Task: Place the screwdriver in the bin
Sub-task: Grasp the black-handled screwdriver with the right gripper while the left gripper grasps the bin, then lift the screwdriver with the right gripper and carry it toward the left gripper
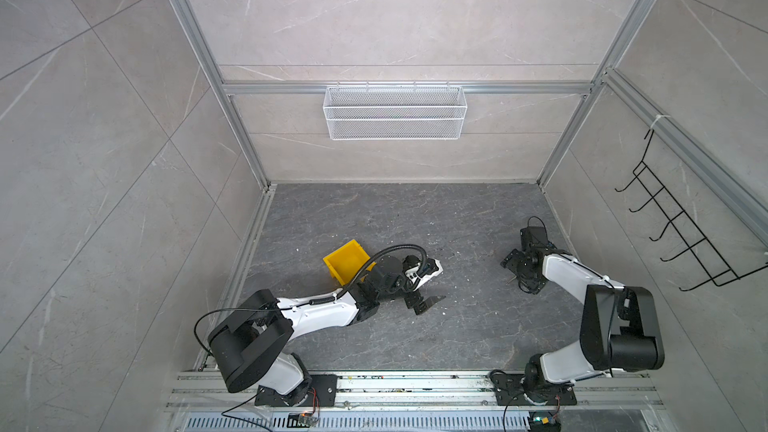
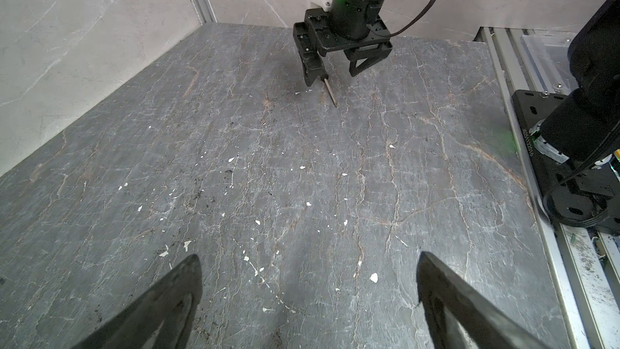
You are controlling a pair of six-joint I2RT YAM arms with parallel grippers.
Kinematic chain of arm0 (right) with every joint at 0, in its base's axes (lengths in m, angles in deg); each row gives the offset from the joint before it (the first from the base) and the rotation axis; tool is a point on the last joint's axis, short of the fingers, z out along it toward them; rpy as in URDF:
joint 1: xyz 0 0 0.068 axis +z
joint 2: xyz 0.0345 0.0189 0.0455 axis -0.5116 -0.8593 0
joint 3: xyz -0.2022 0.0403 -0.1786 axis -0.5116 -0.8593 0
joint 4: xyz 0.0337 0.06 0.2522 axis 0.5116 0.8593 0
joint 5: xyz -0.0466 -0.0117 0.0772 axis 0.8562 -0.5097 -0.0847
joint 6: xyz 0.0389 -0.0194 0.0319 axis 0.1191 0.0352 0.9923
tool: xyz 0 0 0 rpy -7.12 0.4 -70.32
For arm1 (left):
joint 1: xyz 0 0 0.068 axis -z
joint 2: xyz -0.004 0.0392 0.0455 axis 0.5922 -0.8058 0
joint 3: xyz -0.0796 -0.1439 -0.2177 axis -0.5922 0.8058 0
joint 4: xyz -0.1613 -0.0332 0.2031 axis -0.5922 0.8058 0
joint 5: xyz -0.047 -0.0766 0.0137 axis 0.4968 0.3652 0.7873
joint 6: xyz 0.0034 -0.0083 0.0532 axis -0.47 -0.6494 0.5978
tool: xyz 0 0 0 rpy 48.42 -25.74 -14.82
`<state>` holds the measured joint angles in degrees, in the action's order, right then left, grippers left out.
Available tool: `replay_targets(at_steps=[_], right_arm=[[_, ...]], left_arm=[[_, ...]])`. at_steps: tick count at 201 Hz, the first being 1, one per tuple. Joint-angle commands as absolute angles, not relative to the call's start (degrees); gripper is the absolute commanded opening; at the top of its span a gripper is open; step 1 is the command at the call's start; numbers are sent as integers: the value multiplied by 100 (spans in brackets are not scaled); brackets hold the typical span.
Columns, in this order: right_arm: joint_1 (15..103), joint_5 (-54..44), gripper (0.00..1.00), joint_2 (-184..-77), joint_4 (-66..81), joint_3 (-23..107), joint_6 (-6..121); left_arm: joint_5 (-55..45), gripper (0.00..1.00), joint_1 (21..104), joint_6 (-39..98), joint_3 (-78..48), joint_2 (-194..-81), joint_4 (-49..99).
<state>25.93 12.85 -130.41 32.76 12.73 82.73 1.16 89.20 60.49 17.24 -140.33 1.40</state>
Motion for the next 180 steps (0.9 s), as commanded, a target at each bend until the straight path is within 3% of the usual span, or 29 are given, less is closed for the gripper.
replay_targets(at_steps=[1, 44, 94, 180], right_arm=[[2476, 1102, 81, -13270, 3419, 1439, 8409], [2409, 1112, 73, -13700, 3486, 1716, 8402], [2406, 1121, 44, -13942, 3709, 1936, 8346], [2400, 1228, 10, -13965, 4100, 2027, 8153]], left_arm=[[128, 100, 8949, 6040, 1545, -14096, -113], [139, 100, 8965, 6048, 1550, -14105, -117], [11, 100, 8970, 6053, 1590, -14042, -121], [-152, 100, 8974, 6198, 1696, -13960, -202]])
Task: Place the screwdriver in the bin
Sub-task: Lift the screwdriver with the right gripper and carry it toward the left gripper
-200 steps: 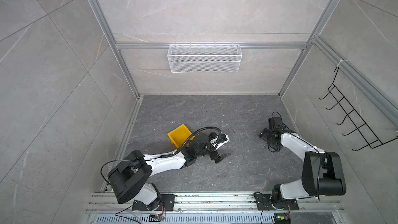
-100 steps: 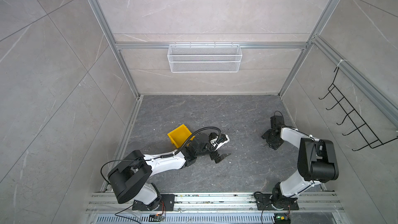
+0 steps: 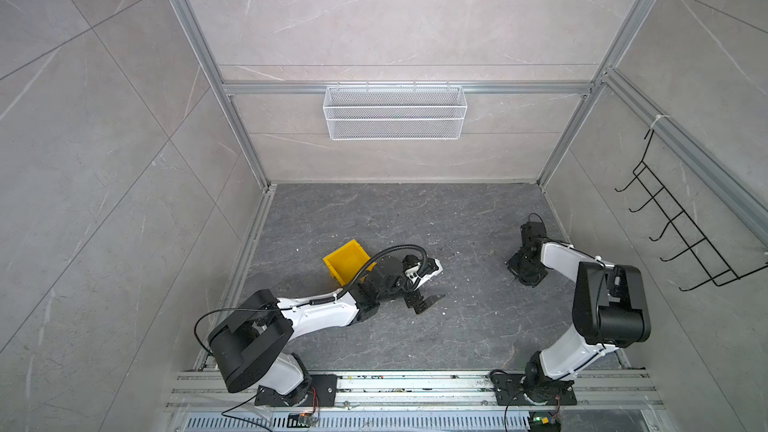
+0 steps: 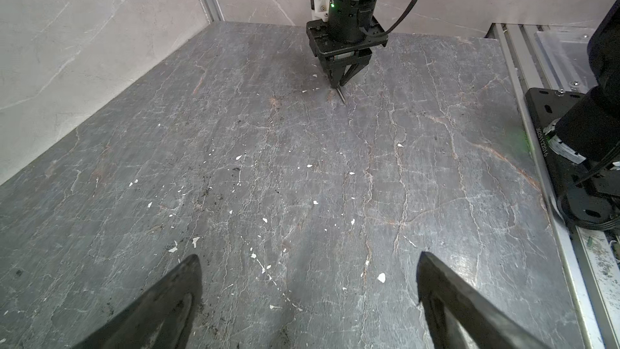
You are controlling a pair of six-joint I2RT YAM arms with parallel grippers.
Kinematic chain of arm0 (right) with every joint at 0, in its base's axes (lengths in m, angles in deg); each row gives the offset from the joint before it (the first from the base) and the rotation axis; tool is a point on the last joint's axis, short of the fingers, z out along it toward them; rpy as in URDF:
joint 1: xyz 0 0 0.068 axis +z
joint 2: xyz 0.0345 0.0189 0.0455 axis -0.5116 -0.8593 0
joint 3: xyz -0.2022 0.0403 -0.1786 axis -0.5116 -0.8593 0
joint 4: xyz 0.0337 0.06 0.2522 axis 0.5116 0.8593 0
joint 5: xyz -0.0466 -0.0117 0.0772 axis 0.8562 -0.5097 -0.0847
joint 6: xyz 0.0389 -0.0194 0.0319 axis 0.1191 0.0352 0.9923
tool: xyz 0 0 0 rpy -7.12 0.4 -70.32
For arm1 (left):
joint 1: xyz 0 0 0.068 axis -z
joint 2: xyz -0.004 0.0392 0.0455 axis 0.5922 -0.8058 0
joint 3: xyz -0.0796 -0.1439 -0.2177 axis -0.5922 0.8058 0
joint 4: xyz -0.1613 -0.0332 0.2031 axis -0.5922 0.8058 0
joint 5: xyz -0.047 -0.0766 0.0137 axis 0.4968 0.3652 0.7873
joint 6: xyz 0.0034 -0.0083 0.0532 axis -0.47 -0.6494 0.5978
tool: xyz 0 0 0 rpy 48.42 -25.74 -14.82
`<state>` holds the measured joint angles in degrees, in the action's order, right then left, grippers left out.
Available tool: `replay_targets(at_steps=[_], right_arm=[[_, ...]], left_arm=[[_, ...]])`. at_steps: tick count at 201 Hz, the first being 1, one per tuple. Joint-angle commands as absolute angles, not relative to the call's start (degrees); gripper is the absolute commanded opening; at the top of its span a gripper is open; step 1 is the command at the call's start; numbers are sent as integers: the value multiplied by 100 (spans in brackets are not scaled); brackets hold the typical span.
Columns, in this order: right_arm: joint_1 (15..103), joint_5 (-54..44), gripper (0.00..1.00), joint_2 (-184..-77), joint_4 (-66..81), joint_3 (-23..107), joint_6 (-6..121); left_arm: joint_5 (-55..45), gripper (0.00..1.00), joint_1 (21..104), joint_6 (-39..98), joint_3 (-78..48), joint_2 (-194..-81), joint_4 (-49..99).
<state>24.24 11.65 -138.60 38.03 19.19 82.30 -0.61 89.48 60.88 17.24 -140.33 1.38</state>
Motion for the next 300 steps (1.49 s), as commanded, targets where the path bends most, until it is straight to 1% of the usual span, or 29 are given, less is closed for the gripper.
replay_targets(at_steps=[1, 14, 53, 164, 228, 300], right_arm=[[2400, 1232, 10, -13967, 4110, 2031, 8151], [2402, 1238, 5, -13928, 4134, 2043, 8130], [2400, 1174, 0, -13705, 4131, 1997, 8028], [2409, 1264, 0, -12726, 3881, 1548, 7735], [2535, 841, 0, -11894, 3486, 1168, 7360], [2816, -438, 0, -11194, 2525, 868, 6683]], left_arm=[[-156, 100, 8975, 6198, 1698, -13959, -209], [-208, 100, 8972, 6214, 1757, -13917, -266], [-377, 100, 8975, 6251, 1870, -13844, -366], [-490, 100, 8975, 6113, 2081, -13732, -678], [-726, 100, 8966, 5890, 2264, -13595, -843], [-831, 100, 8838, 5284, 2492, -13510, -1385]])
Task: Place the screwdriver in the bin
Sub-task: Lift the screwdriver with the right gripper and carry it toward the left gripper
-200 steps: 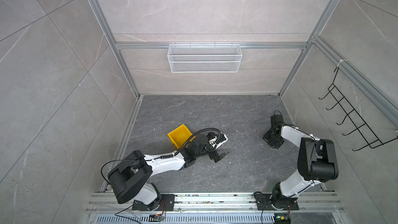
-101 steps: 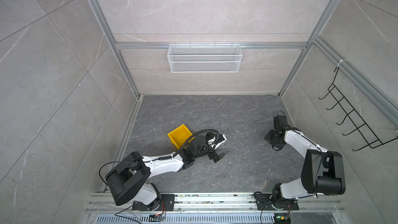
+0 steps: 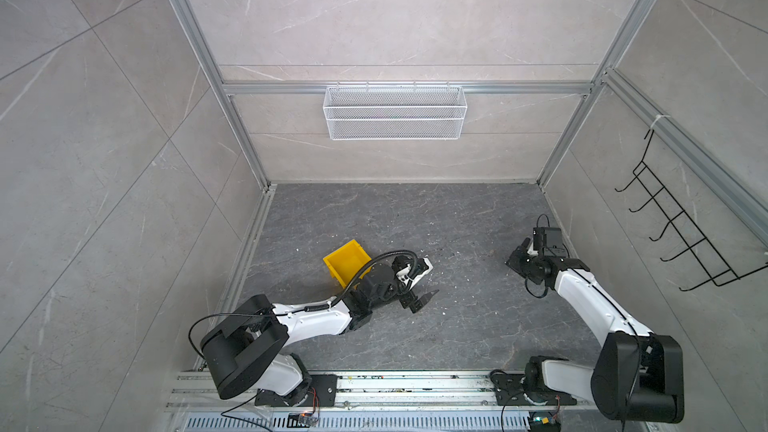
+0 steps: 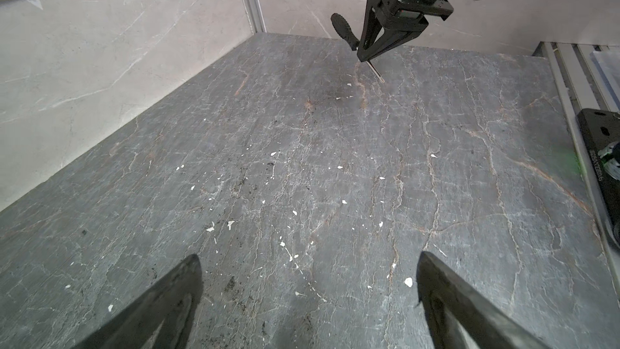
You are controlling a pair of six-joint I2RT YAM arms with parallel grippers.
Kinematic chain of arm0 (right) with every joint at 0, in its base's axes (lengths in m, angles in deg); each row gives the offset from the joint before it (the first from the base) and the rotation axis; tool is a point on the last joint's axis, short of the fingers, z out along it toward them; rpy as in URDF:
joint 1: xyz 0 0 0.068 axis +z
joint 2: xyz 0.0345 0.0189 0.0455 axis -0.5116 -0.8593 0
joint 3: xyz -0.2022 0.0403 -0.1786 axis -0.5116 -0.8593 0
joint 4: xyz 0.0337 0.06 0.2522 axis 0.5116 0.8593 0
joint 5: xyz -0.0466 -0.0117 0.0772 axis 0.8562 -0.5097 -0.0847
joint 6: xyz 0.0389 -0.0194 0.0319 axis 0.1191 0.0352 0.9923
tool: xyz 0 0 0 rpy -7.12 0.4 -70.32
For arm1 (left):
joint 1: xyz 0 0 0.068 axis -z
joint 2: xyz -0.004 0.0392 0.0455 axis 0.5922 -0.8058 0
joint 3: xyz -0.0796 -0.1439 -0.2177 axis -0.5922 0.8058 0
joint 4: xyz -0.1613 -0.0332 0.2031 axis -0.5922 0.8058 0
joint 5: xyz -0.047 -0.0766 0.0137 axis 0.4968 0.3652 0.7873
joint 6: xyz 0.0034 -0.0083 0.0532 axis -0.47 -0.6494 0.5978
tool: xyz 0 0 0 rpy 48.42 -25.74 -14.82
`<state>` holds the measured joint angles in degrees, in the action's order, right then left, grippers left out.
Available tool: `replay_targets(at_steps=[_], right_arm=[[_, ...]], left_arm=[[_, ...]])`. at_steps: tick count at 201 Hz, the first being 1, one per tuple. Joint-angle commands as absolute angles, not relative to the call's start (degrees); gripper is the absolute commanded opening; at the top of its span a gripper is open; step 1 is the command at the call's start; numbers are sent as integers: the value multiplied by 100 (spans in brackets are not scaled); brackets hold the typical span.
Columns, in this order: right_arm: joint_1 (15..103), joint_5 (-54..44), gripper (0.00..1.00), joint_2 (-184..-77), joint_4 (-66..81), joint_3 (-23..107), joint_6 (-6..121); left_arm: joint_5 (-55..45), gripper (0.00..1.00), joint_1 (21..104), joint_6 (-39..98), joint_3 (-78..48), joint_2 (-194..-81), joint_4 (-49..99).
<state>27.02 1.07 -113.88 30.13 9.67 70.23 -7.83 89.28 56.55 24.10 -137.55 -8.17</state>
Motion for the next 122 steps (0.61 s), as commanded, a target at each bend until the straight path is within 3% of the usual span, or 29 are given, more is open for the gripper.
replay_targets(at_steps=[1, 122], right_arm=[[2819, -454, 0, -11188, 2505, 867, 6674], [4437, -1630, 0, -10917, 1295, 956, 5396]], left_arm=[[-821, 100, 8832, 5262, 2496, -13510, -1389], [707, 100, 7215, 2728, 3048, -12837, -2309]])
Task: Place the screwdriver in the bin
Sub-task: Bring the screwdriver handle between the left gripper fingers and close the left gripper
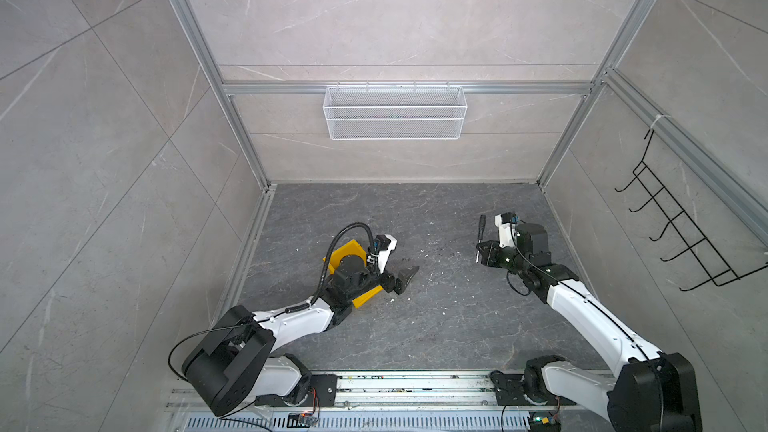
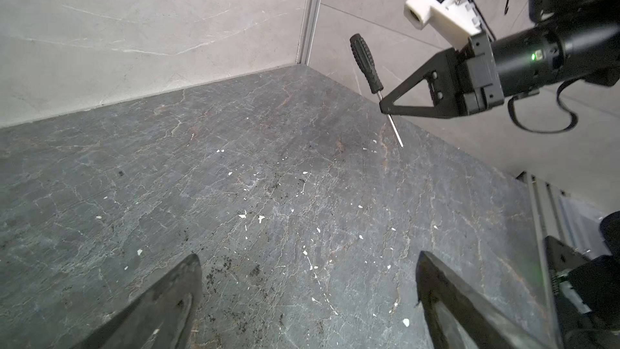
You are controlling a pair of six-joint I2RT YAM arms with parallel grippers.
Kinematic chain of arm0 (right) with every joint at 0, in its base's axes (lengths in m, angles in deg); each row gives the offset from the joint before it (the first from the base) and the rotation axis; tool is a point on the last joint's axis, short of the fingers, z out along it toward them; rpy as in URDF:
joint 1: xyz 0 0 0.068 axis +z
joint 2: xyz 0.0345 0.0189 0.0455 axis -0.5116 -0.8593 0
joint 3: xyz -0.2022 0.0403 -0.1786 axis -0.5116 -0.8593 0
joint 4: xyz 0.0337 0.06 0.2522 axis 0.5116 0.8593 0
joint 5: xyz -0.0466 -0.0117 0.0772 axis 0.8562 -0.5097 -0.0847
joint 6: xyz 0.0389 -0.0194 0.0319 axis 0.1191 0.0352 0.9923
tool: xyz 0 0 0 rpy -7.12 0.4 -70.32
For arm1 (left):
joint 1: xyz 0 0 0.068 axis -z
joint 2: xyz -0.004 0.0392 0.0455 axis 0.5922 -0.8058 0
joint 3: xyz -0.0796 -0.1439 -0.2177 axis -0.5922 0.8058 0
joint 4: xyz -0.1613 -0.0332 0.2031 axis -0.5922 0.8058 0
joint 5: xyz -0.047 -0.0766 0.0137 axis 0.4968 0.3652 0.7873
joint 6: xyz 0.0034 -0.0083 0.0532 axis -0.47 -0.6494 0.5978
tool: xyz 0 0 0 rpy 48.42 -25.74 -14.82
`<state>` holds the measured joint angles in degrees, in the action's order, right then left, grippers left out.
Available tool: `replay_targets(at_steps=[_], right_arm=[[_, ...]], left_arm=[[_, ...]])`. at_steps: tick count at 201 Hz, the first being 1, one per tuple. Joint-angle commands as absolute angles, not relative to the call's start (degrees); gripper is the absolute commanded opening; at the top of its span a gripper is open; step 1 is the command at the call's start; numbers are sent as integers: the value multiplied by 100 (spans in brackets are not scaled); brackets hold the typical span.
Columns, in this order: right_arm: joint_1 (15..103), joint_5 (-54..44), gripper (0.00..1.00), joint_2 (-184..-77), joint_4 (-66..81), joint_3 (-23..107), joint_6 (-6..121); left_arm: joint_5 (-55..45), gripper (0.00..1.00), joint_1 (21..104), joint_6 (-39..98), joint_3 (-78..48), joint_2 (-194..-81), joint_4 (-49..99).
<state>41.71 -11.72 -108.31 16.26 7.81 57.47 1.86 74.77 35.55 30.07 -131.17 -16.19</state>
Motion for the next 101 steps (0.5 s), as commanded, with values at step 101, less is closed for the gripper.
replay_targets(at_steps=[101], right_arm=[[5703, -2406, 0, -11390, 746, 1463, 4943]], left_arm=[[1742, 98, 6924, 448, 2722, -13684, -4607]])
